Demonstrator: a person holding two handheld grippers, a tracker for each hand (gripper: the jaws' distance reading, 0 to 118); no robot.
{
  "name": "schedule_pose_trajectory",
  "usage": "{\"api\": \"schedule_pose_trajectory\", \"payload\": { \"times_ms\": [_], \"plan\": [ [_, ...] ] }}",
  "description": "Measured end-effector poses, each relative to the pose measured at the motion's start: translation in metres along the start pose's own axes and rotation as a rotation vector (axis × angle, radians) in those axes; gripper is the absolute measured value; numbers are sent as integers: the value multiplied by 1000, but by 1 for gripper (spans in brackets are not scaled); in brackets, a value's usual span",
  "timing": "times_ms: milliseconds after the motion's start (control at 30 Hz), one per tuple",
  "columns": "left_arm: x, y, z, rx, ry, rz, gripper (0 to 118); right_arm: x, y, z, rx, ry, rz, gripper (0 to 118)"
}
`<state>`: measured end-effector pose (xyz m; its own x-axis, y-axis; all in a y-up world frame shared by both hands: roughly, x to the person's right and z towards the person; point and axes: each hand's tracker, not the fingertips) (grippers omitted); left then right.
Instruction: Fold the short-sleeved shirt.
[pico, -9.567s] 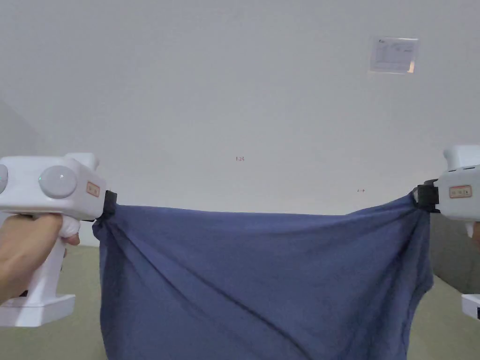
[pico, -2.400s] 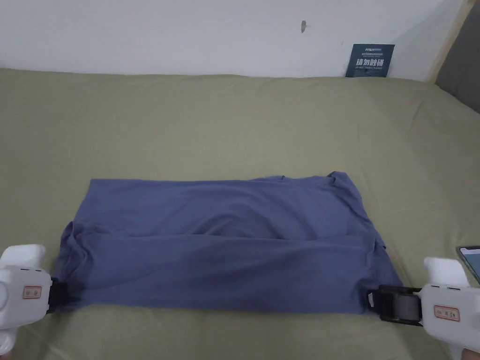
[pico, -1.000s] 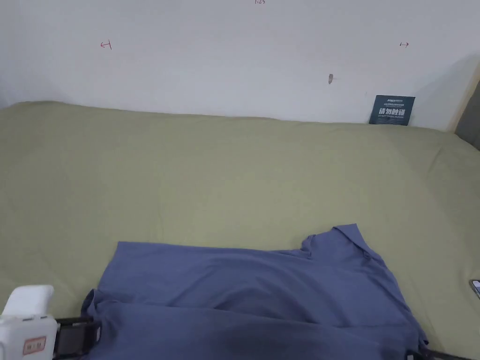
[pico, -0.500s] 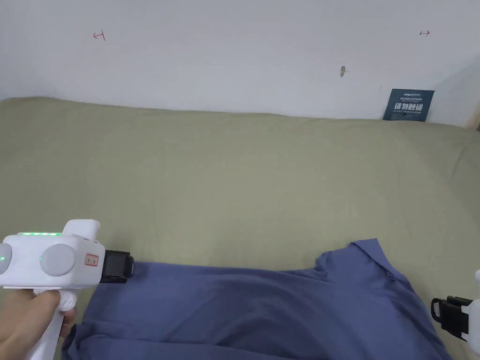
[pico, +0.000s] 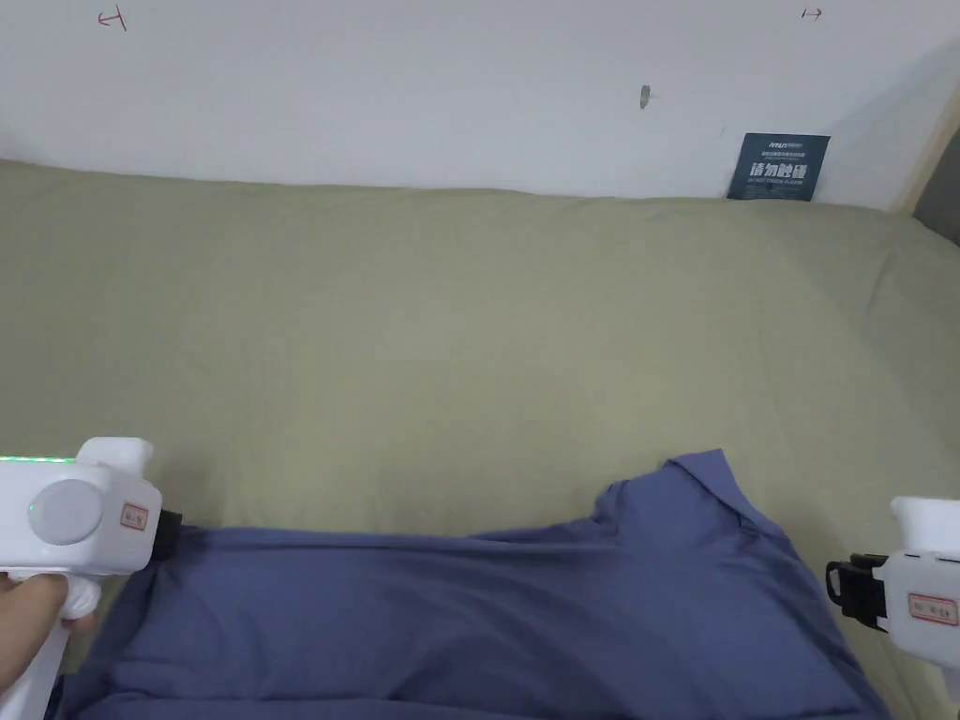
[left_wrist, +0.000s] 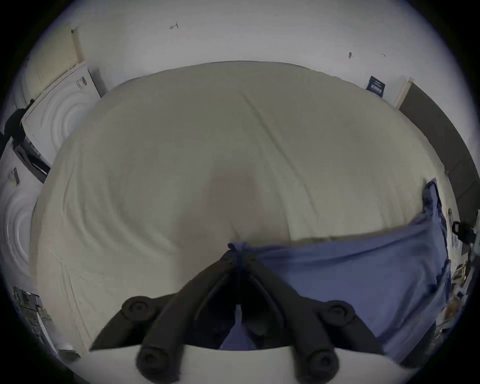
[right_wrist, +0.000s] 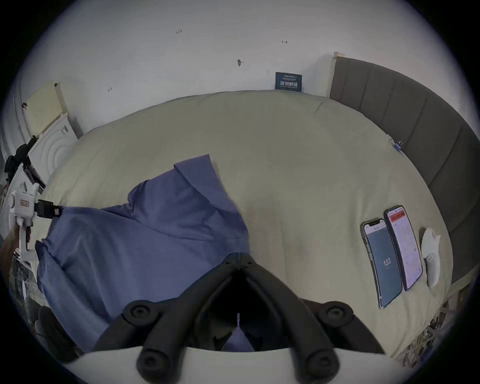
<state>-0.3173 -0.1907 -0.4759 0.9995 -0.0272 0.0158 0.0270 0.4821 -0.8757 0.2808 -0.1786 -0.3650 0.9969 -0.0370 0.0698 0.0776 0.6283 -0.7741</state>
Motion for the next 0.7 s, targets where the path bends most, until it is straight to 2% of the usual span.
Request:
{"api": "schedule_pose_trajectory", "payload": {
  "times_ms": [100,133,167,200,233,267,300,367,400,433,500,533,567,700],
  "plan": [
    [-4,0,0,-6,-10,4,3,-3,10,-17,-22,10,11,0],
    [-5,0,0,-9,-12,8,3,-3,14,-24,-28,10,13,9],
    [-6,0,0,-11,-13,10,3,-2,19,-32,-47,29,4,41],
    [-6,0,-1,-13,-13,12,3,-3,22,-42,-98,34,-10,103],
    [-6,0,-2,-15,-12,11,3,-5,23,-50,-157,41,-8,117],
    [-6,0,-2,-16,-11,8,3,-6,27,-57,-106,28,-3,108],
    [-5,-1,-3,-15,-9,7,3,-9,30,-64,-122,18,17,101],
    [-5,-1,-5,-17,-7,2,3,-15,34,-61,-144,-18,42,101],
    [-6,-1,-6,-17,-6,2,3,-16,34,-63,-145,-9,43,95],
    [-5,-1,-7,-17,-6,4,3,-17,33,-63,-151,-8,45,77],
    [-7,-2,-4,-11,-9,9,3,-17,31,-56,-120,-19,43,15],
    [-8,-3,-1,-4,-10,13,3,-17,30,-50,-101,-21,46,1],
    [-9,-3,2,4,-15,17,3,-16,30,-43,-82,22,21,0],
    [-11,-7,33,58,-32,32,3,-4,26,-15,-34,31,14,0]
  ]
}}
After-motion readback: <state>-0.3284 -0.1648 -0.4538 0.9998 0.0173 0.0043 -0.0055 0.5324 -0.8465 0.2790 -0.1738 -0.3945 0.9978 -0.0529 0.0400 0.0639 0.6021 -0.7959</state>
